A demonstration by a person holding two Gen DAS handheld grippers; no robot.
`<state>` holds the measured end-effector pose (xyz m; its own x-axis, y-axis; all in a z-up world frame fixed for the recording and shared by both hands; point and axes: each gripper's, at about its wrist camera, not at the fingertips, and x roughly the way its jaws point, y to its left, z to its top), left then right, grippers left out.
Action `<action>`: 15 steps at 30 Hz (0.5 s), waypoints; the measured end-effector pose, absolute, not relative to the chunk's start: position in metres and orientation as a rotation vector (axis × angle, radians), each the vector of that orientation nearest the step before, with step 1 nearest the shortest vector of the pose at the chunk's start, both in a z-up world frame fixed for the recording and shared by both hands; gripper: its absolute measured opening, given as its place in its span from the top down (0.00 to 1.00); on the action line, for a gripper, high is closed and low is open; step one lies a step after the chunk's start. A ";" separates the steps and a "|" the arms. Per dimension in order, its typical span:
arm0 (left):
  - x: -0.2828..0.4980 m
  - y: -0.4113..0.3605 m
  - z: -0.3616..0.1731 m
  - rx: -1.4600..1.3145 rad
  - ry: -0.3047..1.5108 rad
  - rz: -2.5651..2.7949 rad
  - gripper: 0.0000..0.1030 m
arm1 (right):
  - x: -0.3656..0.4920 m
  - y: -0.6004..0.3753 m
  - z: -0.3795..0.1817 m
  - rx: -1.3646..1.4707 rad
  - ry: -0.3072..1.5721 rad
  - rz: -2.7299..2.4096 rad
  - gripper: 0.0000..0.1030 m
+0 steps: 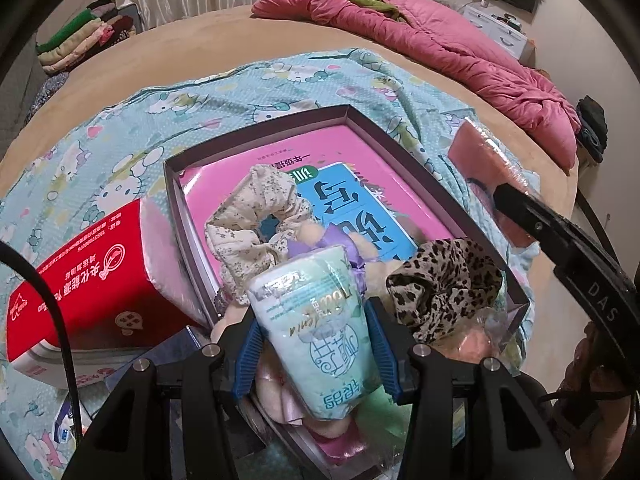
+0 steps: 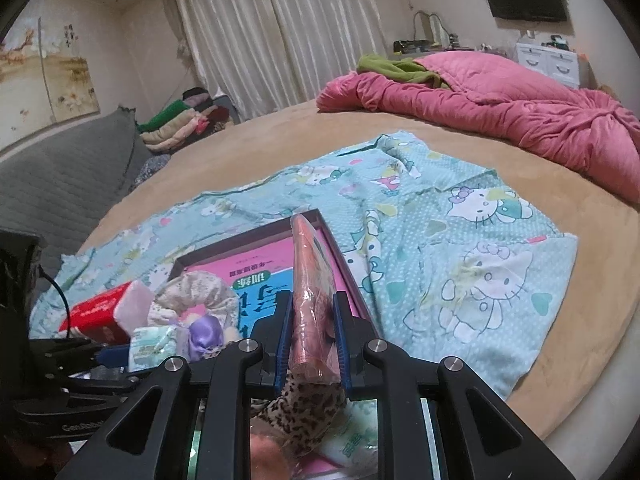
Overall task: Organize soft objects
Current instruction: 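Carry the wipes pack over the tray with the left tool while the right tool carries the pink strip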
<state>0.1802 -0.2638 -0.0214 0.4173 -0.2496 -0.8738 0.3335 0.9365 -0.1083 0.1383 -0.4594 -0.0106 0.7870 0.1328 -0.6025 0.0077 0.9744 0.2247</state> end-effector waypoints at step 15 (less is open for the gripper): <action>0.182 -0.261 -0.024 0.073 1.083 -0.367 0.52 | 0.158 -0.450 -0.032 0.137 0.743 0.077 0.80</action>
<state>0.1818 -0.2615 -0.0242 0.4147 -0.2564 -0.8731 0.3274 0.9373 -0.1197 0.1581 -0.4503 -0.0323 0.7342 0.1181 -0.6686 -0.0214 0.9883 0.1511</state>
